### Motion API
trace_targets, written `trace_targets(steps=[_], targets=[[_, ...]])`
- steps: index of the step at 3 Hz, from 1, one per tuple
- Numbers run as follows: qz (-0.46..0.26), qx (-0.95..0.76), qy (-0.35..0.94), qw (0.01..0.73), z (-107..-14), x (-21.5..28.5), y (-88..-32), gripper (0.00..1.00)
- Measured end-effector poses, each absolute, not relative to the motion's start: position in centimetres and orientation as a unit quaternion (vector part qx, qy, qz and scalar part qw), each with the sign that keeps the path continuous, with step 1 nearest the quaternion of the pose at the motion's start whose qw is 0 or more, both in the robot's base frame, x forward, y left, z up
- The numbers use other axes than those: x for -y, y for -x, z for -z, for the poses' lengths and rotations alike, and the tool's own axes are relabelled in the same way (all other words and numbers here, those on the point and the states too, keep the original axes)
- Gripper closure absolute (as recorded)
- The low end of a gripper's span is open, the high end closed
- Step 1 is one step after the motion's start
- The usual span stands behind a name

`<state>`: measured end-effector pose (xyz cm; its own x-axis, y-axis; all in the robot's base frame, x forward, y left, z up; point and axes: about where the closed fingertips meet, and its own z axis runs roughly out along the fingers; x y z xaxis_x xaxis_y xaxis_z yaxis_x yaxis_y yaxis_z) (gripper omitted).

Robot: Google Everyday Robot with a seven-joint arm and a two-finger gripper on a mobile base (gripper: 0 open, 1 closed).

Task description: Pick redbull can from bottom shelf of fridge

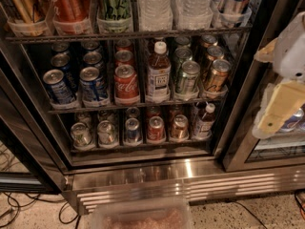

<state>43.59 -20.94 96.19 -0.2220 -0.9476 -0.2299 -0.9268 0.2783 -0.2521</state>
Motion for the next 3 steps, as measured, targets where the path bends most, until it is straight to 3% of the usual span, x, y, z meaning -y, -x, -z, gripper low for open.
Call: trace_targets(steps=[3], targets=[[-0.026, -0.787, 0.567, 0.242, -87.8, 13.9, -42.7, 0.00]])
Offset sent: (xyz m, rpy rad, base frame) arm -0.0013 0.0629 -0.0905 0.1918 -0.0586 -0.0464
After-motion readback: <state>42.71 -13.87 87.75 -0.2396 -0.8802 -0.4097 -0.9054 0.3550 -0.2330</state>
